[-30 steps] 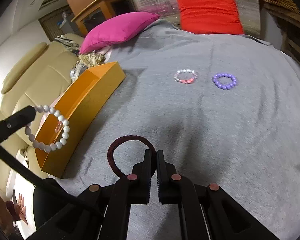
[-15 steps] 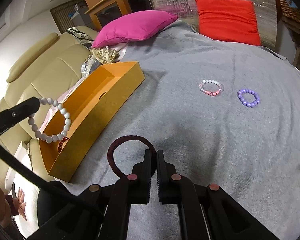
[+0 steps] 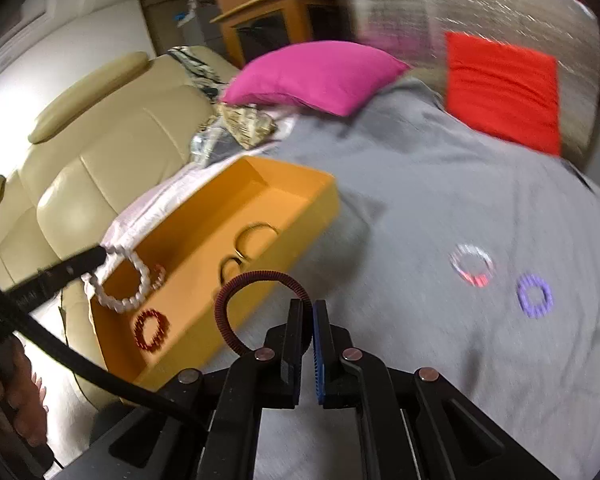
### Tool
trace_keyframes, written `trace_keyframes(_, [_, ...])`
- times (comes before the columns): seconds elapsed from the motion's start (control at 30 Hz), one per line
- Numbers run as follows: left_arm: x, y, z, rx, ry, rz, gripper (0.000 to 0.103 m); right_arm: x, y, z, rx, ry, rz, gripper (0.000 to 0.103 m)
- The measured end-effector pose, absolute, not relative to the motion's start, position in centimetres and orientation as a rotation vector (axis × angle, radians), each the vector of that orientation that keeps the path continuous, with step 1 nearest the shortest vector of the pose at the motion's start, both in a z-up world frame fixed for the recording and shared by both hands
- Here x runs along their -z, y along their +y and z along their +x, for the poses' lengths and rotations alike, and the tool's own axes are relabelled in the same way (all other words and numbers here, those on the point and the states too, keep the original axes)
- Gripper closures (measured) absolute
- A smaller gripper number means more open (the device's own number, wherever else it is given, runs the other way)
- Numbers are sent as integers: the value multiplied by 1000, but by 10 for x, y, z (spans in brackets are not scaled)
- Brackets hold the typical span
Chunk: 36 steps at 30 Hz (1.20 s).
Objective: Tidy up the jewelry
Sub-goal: 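Lower both held items into the orange box and open both tools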
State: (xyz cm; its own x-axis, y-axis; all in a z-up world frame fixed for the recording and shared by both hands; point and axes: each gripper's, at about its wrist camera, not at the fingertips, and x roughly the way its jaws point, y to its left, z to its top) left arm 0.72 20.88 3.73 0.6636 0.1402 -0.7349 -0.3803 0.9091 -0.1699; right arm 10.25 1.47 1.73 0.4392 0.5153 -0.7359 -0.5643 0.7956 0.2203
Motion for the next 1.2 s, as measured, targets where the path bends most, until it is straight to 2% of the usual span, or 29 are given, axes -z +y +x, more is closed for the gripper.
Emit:
trace_keyframes(0.43, [20, 250, 33, -381, 922, -342, 94, 5, 123, 156, -697, 958, -231, 98])
trace_keyframes(1.2, [44, 277, 53, -419, 970, -369, 94, 51, 190, 200, -669, 1091, -346, 98])
